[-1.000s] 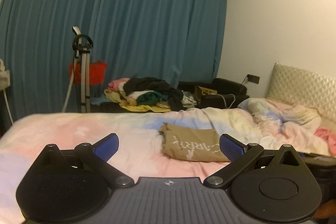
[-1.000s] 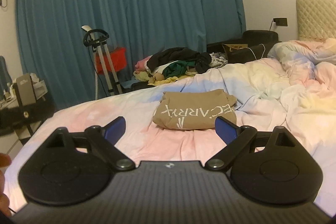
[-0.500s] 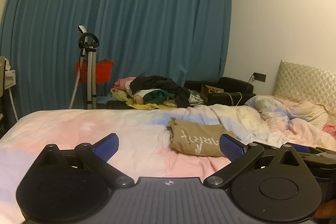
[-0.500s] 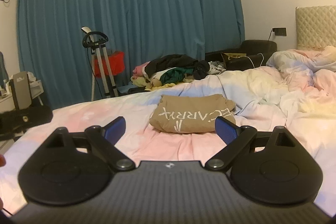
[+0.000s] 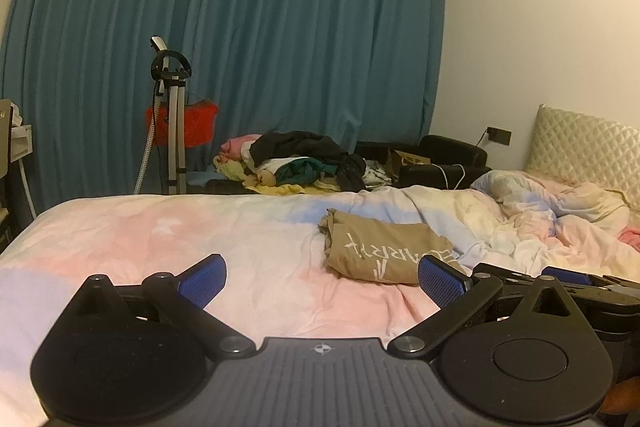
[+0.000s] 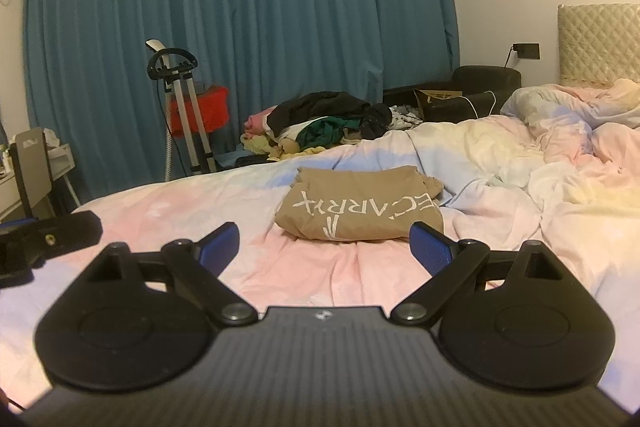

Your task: Fold clothes

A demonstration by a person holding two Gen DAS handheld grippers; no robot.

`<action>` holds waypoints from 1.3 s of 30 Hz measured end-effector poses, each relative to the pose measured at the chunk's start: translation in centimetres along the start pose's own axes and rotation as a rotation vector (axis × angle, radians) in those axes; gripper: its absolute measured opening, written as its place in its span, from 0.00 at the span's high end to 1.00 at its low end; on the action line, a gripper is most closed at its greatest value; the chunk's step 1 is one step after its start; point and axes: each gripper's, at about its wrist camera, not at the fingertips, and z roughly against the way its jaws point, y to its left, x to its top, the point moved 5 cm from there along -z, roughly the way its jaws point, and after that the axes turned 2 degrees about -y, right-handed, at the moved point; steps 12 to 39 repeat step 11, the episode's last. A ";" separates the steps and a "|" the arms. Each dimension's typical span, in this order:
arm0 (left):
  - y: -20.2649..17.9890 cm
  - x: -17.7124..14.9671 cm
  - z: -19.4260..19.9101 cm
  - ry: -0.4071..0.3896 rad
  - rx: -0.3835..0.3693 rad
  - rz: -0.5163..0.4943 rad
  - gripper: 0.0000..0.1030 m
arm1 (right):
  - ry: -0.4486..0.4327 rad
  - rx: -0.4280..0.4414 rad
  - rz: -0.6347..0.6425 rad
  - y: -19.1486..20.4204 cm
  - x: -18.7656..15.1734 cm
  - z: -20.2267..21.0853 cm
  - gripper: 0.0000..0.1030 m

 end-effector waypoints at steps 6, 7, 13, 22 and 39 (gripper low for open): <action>0.1 -0.1 0.0 0.005 0.005 -0.002 0.00 | 0.008 -0.007 -0.002 0.0 -0.1 -0.2 0.09; 0.1 -0.1 0.0 0.006 0.006 -0.003 0.00 | 0.008 -0.008 -0.003 -0.1 -0.1 -0.2 0.09; 0.2 -0.1 0.0 0.006 0.011 -0.003 0.00 | 0.008 -0.010 -0.005 -0.1 0.0 -0.2 0.09; 0.2 -0.1 0.0 0.006 0.011 -0.003 0.00 | 0.008 -0.010 -0.005 -0.1 0.0 -0.2 0.09; 0.2 -0.1 0.0 0.006 0.011 -0.003 0.00 | 0.008 -0.010 -0.005 -0.1 0.0 -0.2 0.09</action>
